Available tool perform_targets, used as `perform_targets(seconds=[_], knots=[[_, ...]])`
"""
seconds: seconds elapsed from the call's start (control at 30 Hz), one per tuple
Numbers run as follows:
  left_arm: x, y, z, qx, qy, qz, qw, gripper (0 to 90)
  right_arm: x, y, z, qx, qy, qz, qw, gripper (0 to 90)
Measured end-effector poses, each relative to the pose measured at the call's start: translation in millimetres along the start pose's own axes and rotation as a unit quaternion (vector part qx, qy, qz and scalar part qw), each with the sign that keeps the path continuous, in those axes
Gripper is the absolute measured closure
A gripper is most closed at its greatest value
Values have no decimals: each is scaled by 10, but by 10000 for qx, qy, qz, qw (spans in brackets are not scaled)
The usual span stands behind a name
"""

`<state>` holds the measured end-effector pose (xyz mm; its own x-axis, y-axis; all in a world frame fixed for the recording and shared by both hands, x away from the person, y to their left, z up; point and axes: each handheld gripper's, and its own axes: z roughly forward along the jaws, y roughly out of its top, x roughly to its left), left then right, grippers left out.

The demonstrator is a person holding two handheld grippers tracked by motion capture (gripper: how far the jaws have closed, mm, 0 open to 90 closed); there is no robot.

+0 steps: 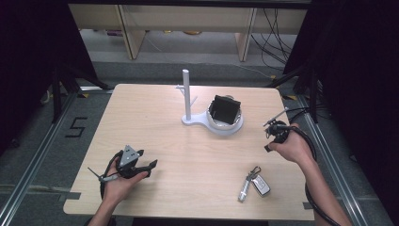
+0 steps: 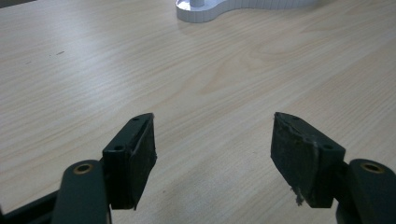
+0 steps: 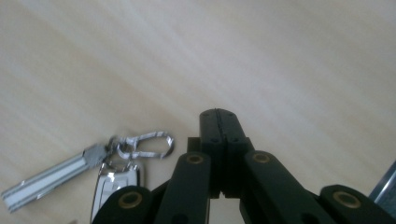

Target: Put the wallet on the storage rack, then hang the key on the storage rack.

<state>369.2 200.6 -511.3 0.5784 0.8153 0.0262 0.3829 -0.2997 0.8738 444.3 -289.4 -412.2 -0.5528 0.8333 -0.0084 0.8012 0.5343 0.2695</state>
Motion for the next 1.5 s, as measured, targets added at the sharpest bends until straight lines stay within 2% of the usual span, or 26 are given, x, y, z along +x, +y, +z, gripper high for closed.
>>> perform_targets(seconds=[0.1,0.13,0.33,0.47,0.6,0.63,0.67,0.73,0.77,0.9,0.93,0.97,1.0,1.07,1.1,1.17,1.23,1.3,1.37,1.43,1.47,1.5], knots=[[1,6,10,-21,-13,11,10000,307,41,-135,47,186,38,98,9998,900],[0,8,9,-21,-15,18,10000,307,75,-210,81,292,108,218,9993,900],[-3,9,4,-48,-51,-10,10000,308,114,-340,129,405,126,159,9990,900],[3,7,3,-59,-44,-8,10000,308,145,-399,181,529,223,93,9983,900],[1,1,-1,-68,-37,-14,10000,307,182,-407,213,573,266,146,9979,900],[1,0,-4,-58,-38,-14,10000,307,191,-410,225,555,361,131,9977,900],[2,-2,-7,-56,-40,-4,10000,307,178,-408,230,585,307,106,9978,900],[-2,-5,-17,-41,-14,5,10000,307,170,-410,250,510,359,-4,9981,900],[-6,-10,-19,-53,-13,0,10000,307,187,-408,244,574,351,116,9977,900],[-5,-19,-27,-56,-26,-22,10000,307,176,-391,240,522,317,47,9981,900],[-4,-19,-27,-58,-22,-21,10000,307,202,-391,237,534,313,186,9979,900],[-4,-18,-28,-58,-18,-16,10000,307,205,-392,240,524,326,191,9979,900],[-4,-17,-29,-58,-14,-14,10000,307,191,-395,246,509,352,86,9980,900],[-5,-15,-29,-54,5,-34,10000,307,179,-391,250,554,324,36,9979,900],[-6,-13,-27,-62,5,-46,10000,307,185,-389,249,635,288,102,9975,900],[-8,-9,-23,-67,9,-46,10000,307,172,-392,268,579,376,50,9976,900],[-3,1,-19,-49,28,50,10000,307,166,-380,274,618,381,-24,9974,900],[-9,4,-16,-58,26,37,10000,307,173,-371,270,629,397,80,9972,900],[-20,7,-14,-59,21,11,10000,307,170,-365,266,509,412,176,9977,900],[-32,9,-11,-63,10,-16,10000,307,163,-351,260,439,413,358,9975,876],[-31,13,-15,-46,8,26,10000,307,156,-322,248,426,505,634,9958,815],[-31,13,-15,-50,0,31,10000,307,156,-322,248,426,505,634,9958,815]])
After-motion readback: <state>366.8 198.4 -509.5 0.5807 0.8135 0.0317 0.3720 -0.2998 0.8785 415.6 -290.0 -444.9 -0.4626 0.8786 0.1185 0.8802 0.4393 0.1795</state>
